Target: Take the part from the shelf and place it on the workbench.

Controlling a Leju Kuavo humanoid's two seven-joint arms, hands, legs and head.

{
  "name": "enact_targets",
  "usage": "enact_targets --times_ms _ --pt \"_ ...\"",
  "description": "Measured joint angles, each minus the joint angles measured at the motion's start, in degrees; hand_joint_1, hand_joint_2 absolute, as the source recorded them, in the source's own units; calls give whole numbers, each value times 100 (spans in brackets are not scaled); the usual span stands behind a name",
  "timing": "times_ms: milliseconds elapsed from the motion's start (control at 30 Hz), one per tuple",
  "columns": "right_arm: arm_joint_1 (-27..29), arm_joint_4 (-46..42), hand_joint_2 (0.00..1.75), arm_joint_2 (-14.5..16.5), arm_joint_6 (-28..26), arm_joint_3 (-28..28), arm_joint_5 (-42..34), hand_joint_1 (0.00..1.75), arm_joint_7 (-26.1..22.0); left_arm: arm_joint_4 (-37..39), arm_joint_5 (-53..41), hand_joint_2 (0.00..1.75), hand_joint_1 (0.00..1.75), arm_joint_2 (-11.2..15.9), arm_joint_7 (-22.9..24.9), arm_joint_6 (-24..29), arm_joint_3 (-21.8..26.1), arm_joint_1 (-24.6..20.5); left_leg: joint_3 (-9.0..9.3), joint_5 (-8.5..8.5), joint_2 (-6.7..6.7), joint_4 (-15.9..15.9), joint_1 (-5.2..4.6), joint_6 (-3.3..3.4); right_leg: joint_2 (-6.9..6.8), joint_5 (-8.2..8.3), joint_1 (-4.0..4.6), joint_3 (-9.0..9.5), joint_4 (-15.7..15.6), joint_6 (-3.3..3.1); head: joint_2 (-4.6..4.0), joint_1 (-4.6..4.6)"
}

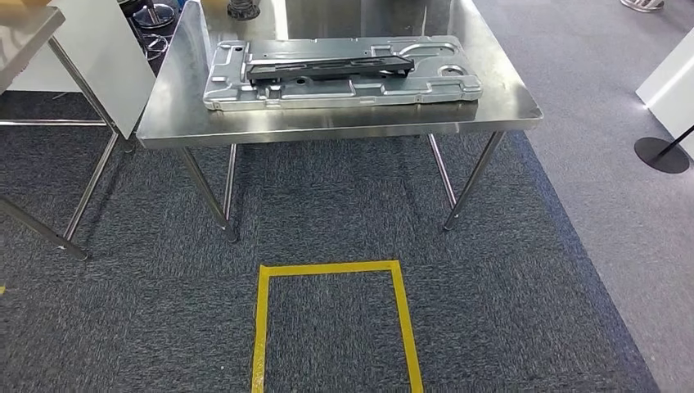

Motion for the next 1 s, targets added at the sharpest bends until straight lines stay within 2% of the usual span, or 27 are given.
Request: enact_targets --times_ms 33,67,100,133,167,200,233,300,333,367,400,433,467,500,533,567,600,667,700,733,800,833,867,900,933,967,1000 --pt "-15 1 0 -1 8 0 4 0 25 0 -1 0 0 -7 -1 -4 -5 -2 -47 62 5 10 -8 -19 -1 -72 28 306 -449 -48 0 -3" --pt "-28 1 0 -2 24 0 5 0 38 0 -1 0 0 -13 -2 -11 -8 -5 -75 126 13 7 -7 -44 1 -152 54 506 -772 -88 0 -4" --pt "-36 2 0 -2 56 -1 2 0 54 1 -1 0 0 -12 -3 -20 -10 -6 -95 195 22 -8 -4 -73 2 -185 72 582 -946 -113 0 -3" --pt "-33 5 0 0 110 -2 -8 0 75 2 -1 0 0 -7 -3 -26 -11 -3 -113 267 27 -31 -3 -104 2 -144 69 555 -985 -134 0 -2" --pt "-31 10 0 2 188 -7 -28 0 96 3 -1 0 0 -2 -7 -31 -13 -1 -148 256 16 -20 3 -133 -5 -77 59 498 -994 -169 0 4" --pt "-30 15 0 2 285 -15 -58 0 122 4 -6 0 0 0 -10 -31 -15 5 -202 123 -1 78 11 -163 -15 -2 41 428 -1010 -206 0 -3" --pt "-28 20 0 2 393 -28 -95 0 150 5 -9 0 0 2 -13 -23 -17 13 -276 -118 -17 281 23 -197 -23 75 21 348 -1027 -234 0 -13" --pt "-22 24 0 -1 637 -71 -183 0 202 5 -14 0 0 -1 -3 -3 -22 22 -449 -723 -34 999 75 -263 -28 218 13 171 -1026 -256 0 -35" --pt "-15 26 0 -1 783 -99 -232 0 226 5 -11 0 0 3 17 7 -22 26 -508 -864 -34 1371 95 -295 -30 286 11 85 -1019 -246 0 -37" --pt "-11 28 0 -1 955 -131 -280 0 247 5 -9 0 0 8 52 17 -22 26 -514 -845 -34 1641 115 -322 -33 350 6 -7 -1003 -231 0 -38" --pt "-10 30 0 0 1133 -163 -320 0 268 5 -7 0 0 16 98 32 -22 26 -436 -697 -33 1733 133 -343 -35 406 -1 -101 -975 -213 0 -40" --pt "-10 31 0 1 1299 -195 -347 0 287 5 -2 0 0 24 149 50 -22 25 -252 -507 -32 1609 151 -359 -36 451 -11 -199 -931 -190 0 -40" --pt "-13 31 0 1 1433 -222 -361 0 302 5 2 0 0 31 196 68 -22 21 37 -382 -32 1283 169 -370 -36 485 -19 -287 -869 -165 0 -42" --pt "-14 31 0 1 1524 -243 -367 0 313 5 6 0 0 37 233 84 -22 11 383 -404 -34 828 176 -375 -34 503 -20 -365 -797 -138 0 -43" --pt "-15 31 0 0 1588 -258 -368 0 323 5 8 0 0 42 260 94 -22 -4 674 -519 -37 395 175 -354 -34 515 -13 -426 -724 -106 0 -39" --pt "-18 32 0 -1 1621 -269 -368 0 334 5 8 0 0 46 278 101 -22 -17 866 -661 -40 85 171 -321 -35 526 -5 -466 -669 -73 0 -37" --pt "-20 32 0 -1 1640 -282 -368 0 347 5 8 0 0 49 294 107 -22 -24 948 -767 -41 -80 155 -273 -37 543 -1 -491 -640 -34 0 -34" --pt "-21 32 0 0 1652 -314 -368 0 375 5 9 0 0 50 316 114 -22 -17 915 -749 -25 -121 147 -157 -33 559 -23 -524 -599 46 -1 -34" --pt "-17 33 44 1 1655 -332 -368 0 389 5 9 0 0 50 327 115 -23 -11 886 -708 -14 -128 146 -105 -27 472 -39 -574 -493 80 -1 -29" --pt "-11 35 87 2 1656 -349 -368 0 405 5 10 0 0 49 336 114 -24 -8 846 -660 -3 -135 149 -64 -19 302 -50 -672 -269 107 -1 -25" --pt "-1 39 175 2 1654 -388 -370 0 447 5 17 0 0 50 351 110 -26 -6 742 -584 4 -128 137 -23 -7 -186 -59 -982 495 144 0 -14" --pt "3 40 175 1 1650 -408 -374 0 469 5 25 0 0 50 356 108 -26 -3 692 -550 4 -124 126 -18 -4 -368 -58 -1117 867 156 0 -15" --pt "7 40 175 0 1641 -428 -378 0 487 5 33 0 0 50 360 104 -27 2 652 -523 4 -119 116 -13 -3 -448 -58 -1168 1081 160 0 -15" --pt "12 40 175 -1 1630 -447 -381 0 501 5 43 0 0 46 362 100 -28 6 623 -502 3 -112 109 -9 -2 -412 -62 -1095 1056 166 0 -16" --pt "16 40 175 -1 1615 -468 -384 0 512 5 51 0 0 42 362 94 -31 8 603 -488 2 -101 106 -5 -1 -277 -71 -898 783 181 0 -16" --pt "17 40 175 -1 1597 -491 -385 0 526 5 59 0 0 38 362 88 -36 7 590 -483 -1 -80 105 -4 0 -97 -89 -613 335 208 0 -15" --pt "18 40 175 -1 1588 -502 -386 0 533 5 63 0 0 35 362 84 -38 6 583 -480 -2 -69 106 -3 1 8 -99 -451 76 227 0 -16"
